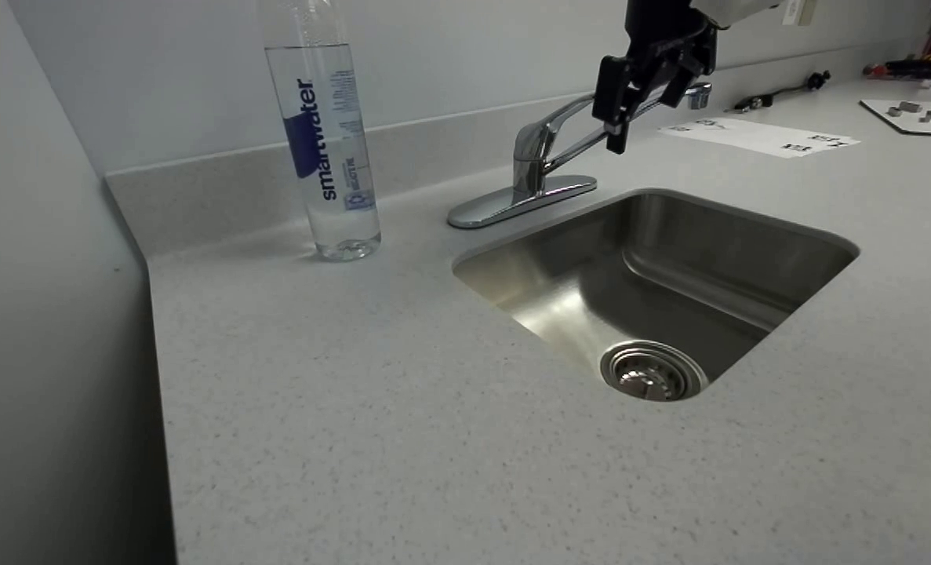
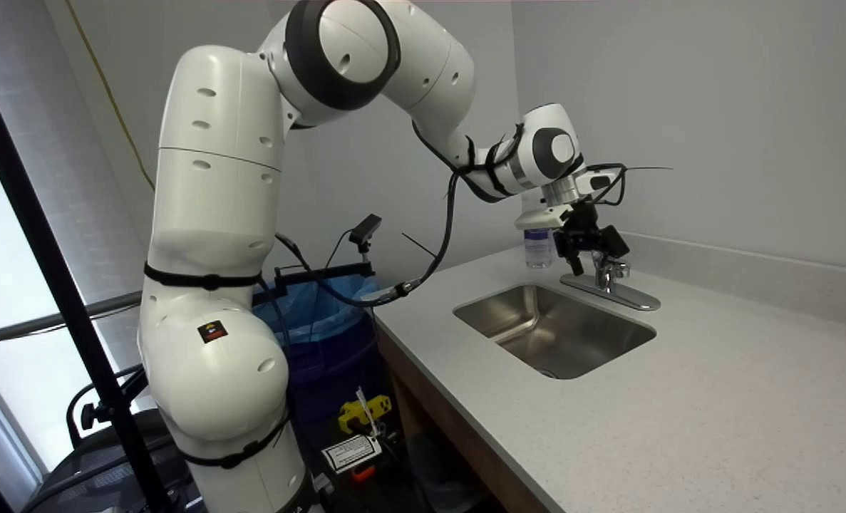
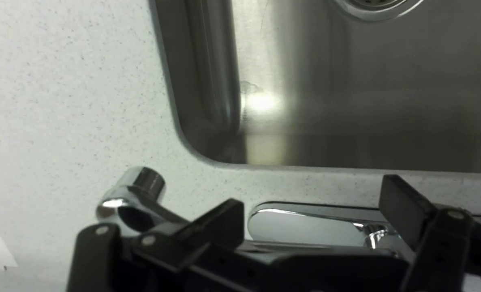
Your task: Move the faucet to the right
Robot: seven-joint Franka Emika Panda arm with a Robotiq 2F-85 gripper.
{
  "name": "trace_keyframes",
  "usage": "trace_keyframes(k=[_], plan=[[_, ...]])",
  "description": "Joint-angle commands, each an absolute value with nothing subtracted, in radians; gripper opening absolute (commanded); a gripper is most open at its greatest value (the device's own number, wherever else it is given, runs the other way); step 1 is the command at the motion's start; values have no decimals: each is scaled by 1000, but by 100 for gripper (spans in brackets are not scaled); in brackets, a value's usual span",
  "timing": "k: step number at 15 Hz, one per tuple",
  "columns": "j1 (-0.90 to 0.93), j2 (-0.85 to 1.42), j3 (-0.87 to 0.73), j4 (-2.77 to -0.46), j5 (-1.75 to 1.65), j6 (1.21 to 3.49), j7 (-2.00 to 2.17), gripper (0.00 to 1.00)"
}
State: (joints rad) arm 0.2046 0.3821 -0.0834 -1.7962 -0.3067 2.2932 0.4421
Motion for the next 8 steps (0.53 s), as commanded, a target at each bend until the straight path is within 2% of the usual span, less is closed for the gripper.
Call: trace_keyframes(k=[1,8], plan=[[194,444,-108,-1705,-344,2266,485,100],[206,504,-136,-1620,-359,2275,536,100]])
